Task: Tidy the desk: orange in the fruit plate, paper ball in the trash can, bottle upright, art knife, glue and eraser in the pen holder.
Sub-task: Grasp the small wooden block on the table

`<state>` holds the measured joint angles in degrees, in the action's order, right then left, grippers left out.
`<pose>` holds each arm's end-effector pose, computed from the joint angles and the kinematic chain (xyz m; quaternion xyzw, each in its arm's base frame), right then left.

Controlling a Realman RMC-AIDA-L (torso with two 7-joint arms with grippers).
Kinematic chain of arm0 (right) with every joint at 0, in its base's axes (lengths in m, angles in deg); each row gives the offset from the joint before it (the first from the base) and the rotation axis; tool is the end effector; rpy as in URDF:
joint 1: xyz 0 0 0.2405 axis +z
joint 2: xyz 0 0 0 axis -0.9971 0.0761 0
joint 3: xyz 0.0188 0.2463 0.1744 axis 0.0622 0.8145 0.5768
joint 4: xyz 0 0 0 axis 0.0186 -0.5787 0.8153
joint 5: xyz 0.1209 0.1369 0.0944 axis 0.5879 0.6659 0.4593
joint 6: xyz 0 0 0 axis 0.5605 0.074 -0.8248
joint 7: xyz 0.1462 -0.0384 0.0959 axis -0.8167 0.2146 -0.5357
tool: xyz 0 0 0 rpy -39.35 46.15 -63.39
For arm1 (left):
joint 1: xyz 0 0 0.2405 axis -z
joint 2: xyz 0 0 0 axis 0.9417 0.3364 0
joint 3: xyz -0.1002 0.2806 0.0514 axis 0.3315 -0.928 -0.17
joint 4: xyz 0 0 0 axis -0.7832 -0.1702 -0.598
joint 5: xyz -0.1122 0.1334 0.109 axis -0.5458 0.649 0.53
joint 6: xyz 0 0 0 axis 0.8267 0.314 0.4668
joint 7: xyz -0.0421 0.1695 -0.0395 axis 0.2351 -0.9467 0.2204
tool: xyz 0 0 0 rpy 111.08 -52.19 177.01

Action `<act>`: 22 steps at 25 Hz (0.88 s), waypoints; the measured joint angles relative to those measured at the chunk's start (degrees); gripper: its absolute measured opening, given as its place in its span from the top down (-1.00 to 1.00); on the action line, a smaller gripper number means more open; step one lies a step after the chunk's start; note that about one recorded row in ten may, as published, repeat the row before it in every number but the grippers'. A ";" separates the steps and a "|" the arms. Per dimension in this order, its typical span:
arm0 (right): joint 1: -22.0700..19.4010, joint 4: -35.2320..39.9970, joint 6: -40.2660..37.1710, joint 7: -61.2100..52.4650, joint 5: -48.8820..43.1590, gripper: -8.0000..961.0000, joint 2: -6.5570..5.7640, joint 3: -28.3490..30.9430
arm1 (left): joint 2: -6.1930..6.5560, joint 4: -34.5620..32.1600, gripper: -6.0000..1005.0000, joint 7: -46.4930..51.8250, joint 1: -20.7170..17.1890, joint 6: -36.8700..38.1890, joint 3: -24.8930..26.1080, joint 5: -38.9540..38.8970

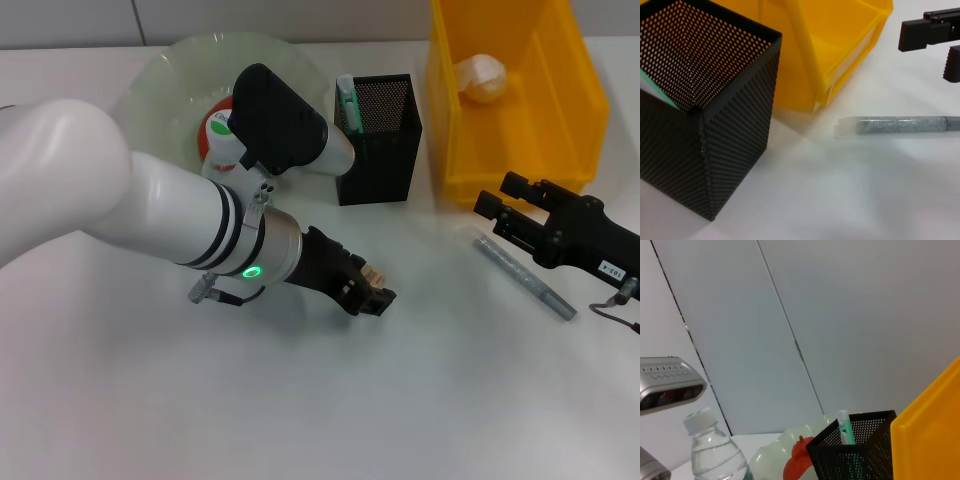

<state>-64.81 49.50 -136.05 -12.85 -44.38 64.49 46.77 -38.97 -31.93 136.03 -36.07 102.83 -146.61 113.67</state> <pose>0.3351 0.3206 -0.0674 -0.8375 0.3008 0.3635 0.2758 -0.1988 0.3621 -0.1793 -0.9587 -0.2477 0.0497 0.1307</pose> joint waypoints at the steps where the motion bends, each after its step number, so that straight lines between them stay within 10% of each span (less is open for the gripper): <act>1: 0.00 0.00 0.00 0.00 0.00 -0.18 0.00 0.00 | 0.00 0.00 -0.12 0.00 0.00 0.00 0.00 0.00; 22: 0.11 -0.06 -0.01 0.00 0.00 -0.18 0.00 0.00 | 0.00 0.52 0.01 -0.51 0.00 -0.20 0.00 0.04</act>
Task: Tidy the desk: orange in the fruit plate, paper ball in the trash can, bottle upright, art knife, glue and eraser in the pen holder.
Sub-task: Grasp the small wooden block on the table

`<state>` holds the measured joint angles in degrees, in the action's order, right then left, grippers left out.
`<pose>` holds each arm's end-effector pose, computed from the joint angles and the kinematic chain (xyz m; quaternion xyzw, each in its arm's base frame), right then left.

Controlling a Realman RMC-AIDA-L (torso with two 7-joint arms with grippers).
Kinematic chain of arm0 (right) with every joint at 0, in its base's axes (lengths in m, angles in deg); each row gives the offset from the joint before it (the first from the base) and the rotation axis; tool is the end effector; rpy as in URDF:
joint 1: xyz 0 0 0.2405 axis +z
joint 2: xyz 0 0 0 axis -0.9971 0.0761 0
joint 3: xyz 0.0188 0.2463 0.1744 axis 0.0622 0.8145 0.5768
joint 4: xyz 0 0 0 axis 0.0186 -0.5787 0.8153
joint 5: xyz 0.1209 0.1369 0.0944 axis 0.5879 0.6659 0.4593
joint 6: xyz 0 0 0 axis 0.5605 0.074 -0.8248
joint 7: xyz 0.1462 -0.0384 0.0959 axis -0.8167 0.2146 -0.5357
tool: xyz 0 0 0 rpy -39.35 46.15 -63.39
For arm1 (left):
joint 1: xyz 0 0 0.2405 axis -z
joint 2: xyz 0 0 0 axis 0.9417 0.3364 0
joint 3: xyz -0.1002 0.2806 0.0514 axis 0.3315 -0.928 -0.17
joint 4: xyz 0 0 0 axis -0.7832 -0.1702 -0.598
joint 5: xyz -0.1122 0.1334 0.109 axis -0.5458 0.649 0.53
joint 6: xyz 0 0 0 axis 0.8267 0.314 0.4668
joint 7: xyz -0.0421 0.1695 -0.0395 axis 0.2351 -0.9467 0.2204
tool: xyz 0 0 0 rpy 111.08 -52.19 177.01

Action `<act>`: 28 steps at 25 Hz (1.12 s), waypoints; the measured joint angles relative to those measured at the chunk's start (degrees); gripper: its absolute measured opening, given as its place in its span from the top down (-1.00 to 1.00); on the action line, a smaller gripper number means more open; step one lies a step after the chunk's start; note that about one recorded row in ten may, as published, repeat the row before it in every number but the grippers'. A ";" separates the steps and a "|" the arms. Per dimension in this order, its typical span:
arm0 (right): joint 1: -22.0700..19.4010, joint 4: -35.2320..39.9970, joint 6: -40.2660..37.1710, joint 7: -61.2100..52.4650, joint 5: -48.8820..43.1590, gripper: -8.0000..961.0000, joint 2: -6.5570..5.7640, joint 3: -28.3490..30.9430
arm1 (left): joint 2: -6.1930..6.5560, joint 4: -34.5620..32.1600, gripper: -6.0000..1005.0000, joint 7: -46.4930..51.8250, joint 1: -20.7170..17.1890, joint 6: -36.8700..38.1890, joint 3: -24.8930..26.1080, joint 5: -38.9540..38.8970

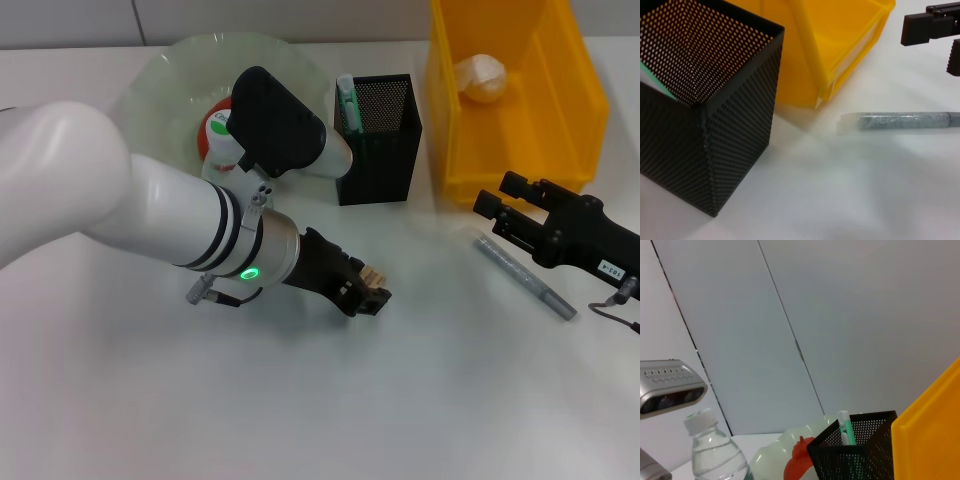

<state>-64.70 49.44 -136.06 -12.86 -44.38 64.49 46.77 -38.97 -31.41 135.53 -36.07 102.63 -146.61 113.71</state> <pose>0.3344 0.3211 -0.0676 -0.8376 0.3004 0.3639 0.2751 -0.2016 0.3624 -0.1796 -0.9588 -0.2463 0.0525 0.1315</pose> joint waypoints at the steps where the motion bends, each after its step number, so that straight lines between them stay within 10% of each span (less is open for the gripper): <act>1: 0.02 -0.01 0.00 0.00 0.00 -0.18 0.00 0.00 | 0.00 0.00 0.01 -0.01 0.00 -0.03 0.00 0.00; 28: 0.25 -0.03 0.00 0.00 0.26 -0.18 0.00 0.00 | 0.00 0.27 0.33 -0.53 0.18 -0.22 0.00 0.40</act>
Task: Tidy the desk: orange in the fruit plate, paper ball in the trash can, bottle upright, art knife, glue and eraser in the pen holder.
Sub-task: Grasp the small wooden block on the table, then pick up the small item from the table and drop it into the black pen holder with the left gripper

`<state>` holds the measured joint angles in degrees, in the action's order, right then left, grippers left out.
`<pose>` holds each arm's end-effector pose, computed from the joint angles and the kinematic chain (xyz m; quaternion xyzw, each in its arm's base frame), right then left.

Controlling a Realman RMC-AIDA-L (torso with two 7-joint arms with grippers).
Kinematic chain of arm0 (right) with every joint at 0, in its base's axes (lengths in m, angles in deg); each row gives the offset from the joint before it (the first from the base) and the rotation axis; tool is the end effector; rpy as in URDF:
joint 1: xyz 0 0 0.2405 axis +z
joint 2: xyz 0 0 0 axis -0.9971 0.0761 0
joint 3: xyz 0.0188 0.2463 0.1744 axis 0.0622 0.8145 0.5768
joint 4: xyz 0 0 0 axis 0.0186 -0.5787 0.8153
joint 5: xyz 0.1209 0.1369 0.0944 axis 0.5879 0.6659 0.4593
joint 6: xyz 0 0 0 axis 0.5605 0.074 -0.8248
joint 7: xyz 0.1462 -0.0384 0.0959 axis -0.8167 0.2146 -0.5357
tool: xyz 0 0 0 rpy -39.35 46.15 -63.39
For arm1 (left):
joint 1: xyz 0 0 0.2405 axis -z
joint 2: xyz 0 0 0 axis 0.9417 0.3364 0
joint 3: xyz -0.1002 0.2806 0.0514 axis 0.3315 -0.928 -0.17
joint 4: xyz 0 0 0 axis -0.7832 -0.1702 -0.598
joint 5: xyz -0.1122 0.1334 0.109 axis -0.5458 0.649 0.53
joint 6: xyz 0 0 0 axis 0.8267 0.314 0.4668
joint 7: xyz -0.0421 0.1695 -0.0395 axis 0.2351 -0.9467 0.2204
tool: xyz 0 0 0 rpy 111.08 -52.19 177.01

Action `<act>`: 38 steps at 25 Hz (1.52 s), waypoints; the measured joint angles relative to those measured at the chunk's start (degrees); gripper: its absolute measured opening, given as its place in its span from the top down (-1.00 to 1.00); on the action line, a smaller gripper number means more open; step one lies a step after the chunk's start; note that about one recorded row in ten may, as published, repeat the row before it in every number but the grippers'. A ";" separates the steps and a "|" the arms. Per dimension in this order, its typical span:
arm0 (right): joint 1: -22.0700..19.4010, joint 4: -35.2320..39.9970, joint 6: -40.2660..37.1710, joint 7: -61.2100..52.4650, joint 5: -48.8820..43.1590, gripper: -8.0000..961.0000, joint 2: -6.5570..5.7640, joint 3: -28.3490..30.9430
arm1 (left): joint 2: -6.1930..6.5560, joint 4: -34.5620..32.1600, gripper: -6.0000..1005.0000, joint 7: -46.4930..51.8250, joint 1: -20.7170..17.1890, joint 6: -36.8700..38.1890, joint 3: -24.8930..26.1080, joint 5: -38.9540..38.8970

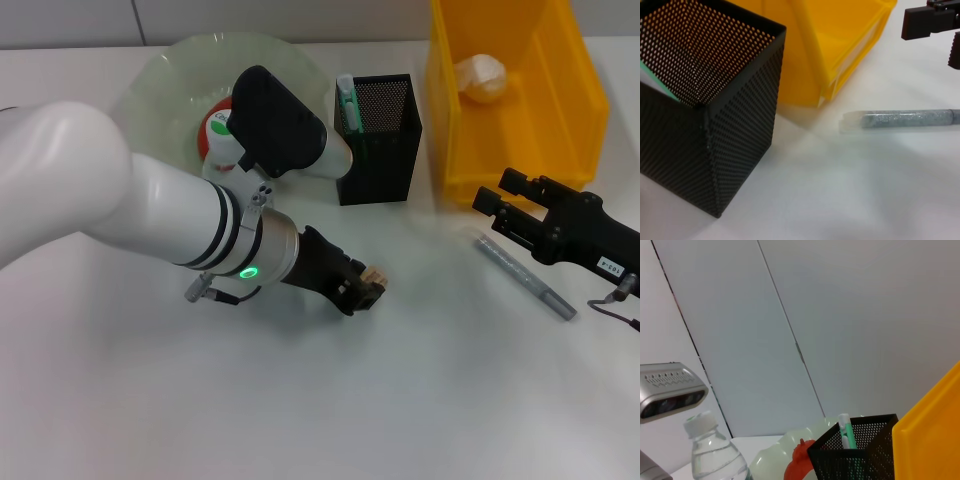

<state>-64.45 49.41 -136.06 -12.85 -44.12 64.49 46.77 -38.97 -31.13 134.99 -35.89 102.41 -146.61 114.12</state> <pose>0.3330 0.3229 -0.0671 -0.8371 0.2989 0.3659 0.2757 -0.2026 0.3638 -0.1795 -0.9599 -0.2397 0.0558 0.1342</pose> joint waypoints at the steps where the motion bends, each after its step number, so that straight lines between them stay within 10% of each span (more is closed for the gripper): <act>1: 0.00 0.00 0.00 0.00 0.01 -0.18 0.00 0.00 | 0.00 0.00 0.33 -0.27 0.00 -0.06 0.00 -0.06; 38: 0.52 0.00 0.00 -0.01 0.18 -0.17 0.00 0.54 | 0.02 -0.39 0.47 -1.78 -0.27 0.07 1.07 -0.73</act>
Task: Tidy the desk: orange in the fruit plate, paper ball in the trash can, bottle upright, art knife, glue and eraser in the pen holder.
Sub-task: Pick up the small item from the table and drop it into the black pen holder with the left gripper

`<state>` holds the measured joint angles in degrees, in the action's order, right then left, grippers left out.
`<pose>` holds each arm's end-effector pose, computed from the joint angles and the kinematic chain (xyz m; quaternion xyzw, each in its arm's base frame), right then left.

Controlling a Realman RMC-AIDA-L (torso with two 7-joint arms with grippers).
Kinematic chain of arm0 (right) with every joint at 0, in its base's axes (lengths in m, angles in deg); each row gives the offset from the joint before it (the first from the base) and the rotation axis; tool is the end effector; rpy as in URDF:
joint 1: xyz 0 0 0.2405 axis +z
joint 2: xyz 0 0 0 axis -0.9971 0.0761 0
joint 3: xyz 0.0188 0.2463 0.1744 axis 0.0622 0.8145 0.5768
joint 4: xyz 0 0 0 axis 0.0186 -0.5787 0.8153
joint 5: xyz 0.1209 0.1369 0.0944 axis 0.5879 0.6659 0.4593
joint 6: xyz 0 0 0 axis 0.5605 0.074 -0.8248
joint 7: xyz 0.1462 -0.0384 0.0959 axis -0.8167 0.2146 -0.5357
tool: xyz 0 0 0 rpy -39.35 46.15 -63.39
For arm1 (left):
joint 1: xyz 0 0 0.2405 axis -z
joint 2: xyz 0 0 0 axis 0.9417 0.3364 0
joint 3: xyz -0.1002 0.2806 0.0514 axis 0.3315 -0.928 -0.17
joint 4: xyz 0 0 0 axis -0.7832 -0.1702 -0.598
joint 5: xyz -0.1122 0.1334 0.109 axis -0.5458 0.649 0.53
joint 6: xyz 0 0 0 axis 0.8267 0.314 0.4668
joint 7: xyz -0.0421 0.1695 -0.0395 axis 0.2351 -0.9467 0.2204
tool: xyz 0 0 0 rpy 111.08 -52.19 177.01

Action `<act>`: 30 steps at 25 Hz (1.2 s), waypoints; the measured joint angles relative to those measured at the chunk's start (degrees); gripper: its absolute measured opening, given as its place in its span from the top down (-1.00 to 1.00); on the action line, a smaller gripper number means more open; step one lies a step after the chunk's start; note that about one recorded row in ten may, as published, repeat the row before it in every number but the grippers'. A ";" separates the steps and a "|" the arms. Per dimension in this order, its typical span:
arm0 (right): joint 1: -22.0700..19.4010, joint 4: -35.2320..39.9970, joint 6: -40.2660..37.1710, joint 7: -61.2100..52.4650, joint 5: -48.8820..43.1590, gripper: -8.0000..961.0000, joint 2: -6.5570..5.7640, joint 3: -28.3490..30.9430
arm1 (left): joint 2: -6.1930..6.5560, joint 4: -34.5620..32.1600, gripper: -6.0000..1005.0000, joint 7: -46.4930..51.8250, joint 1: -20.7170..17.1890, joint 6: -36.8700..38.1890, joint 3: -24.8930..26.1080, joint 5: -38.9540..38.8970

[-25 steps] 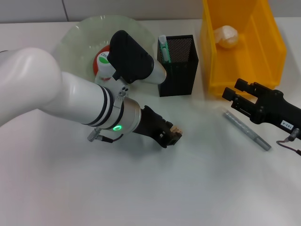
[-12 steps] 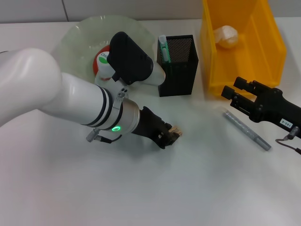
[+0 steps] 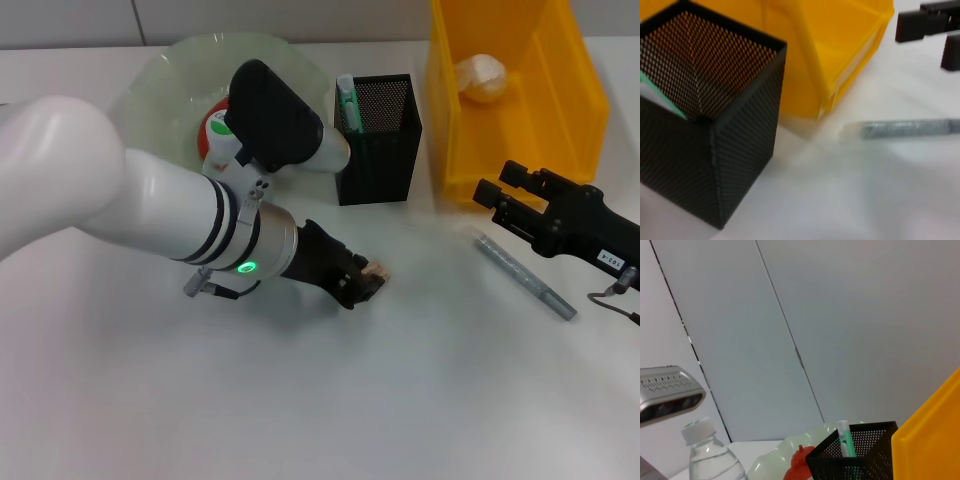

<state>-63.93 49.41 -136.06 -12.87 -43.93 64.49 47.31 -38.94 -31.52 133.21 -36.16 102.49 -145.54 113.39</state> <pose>0.3305 0.3271 -0.0651 -0.8353 0.2963 0.3700 0.2786 -0.2003 0.3662 -0.1764 -0.9617 -0.2337 0.0467 0.1357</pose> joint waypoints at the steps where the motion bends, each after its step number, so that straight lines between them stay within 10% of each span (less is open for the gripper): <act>1: 0.00 0.00 0.00 0.00 0.00 -0.17 0.00 0.05 | 0.06 -0.48 0.47 0.00 -0.29 0.12 0.24 -0.48; 30: 0.09 -0.56 0.13 0.01 0.00 -0.17 0.09 -0.14 | 0.16 -13.57 0.48 -15.41 -8.63 -8.17 9.09 -18.03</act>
<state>-63.84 48.85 -135.93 -12.85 -43.94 64.58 47.18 -38.78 -45.09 117.80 -44.79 94.32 -136.45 95.35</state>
